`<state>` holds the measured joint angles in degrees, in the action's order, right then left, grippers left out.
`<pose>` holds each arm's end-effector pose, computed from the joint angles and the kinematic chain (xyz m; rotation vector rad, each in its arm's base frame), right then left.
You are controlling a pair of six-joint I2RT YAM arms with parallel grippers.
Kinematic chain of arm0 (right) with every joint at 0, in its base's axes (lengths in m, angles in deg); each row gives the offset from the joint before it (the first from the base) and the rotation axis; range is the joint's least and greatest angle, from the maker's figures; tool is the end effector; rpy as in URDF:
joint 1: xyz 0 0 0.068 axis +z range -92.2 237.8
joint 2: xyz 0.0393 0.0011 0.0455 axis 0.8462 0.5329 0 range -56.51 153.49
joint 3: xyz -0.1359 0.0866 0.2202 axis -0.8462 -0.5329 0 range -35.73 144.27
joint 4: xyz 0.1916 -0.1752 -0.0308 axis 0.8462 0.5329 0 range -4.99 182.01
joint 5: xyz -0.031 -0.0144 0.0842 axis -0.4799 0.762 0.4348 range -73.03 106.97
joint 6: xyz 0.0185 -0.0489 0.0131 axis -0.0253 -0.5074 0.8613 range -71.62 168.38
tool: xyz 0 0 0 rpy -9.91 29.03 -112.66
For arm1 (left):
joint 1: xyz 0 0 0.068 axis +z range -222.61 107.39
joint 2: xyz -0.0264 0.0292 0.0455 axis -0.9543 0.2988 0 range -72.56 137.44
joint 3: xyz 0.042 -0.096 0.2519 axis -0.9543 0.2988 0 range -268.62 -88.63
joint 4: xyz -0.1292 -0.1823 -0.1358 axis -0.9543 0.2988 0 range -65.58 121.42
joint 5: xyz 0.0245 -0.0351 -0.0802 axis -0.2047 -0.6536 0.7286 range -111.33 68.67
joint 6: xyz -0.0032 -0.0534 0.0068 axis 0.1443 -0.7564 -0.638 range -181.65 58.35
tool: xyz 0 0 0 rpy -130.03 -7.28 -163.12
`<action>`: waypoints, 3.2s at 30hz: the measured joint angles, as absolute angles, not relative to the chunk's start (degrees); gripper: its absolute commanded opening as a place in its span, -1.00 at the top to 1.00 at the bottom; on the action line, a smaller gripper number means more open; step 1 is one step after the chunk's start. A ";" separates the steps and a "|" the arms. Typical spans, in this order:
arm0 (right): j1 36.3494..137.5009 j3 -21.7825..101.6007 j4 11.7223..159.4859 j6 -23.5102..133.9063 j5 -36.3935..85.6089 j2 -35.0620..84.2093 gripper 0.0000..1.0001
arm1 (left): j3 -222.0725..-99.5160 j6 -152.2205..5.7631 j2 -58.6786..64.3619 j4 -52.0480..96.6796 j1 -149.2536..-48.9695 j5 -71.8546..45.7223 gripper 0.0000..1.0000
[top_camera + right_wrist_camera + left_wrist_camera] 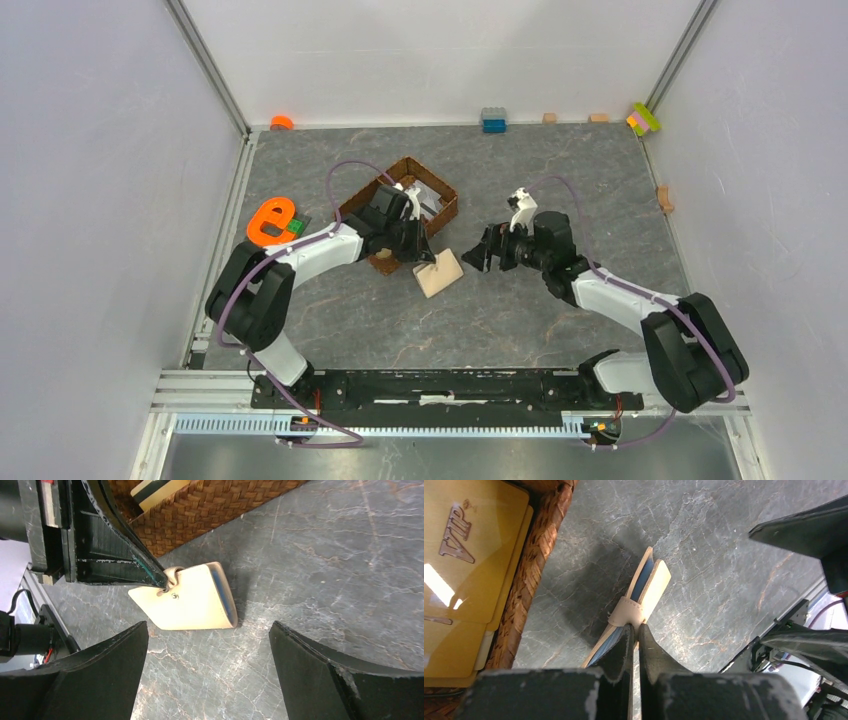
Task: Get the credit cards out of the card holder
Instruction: Open the card holder at the center of the board.
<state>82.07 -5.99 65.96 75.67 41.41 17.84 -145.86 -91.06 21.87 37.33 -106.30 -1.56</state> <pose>0.2322 0.1207 0.1926 -0.2313 2.1071 0.9852 0.2770 -0.1989 0.1939 0.2599 2.5780 -0.8750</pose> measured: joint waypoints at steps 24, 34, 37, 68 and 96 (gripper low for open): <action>87.12 0.77 75.69 69.05 33.37 24.77 -0.43 | -151.39 -87.84 16.93 49.41 -114.44 -17.32 0.48; 91.64 6.12 77.50 67.10 30.62 35.54 0.50 | -155.39 -86.31 25.37 57.15 -115.09 -21.05 0.96; 92.45 7.82 78.68 66.54 30.31 37.38 0.67 | -156.28 -85.62 27.44 59.14 -115.13 -21.25 0.95; 93.30 9.44 84.23 64.77 20.82 36.55 0.73 | -159.19 -84.72 32.86 66.11 -118.76 -29.40 0.96; 96.21 -1.84 78.48 67.34 10.92 19.43 0.75 | -158.53 -81.31 28.62 55.23 -119.70 -35.63 0.87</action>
<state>96.21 -1.84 78.48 67.34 10.92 19.43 -158.53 -81.31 28.62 55.23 -119.70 -35.63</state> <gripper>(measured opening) 0.134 0.066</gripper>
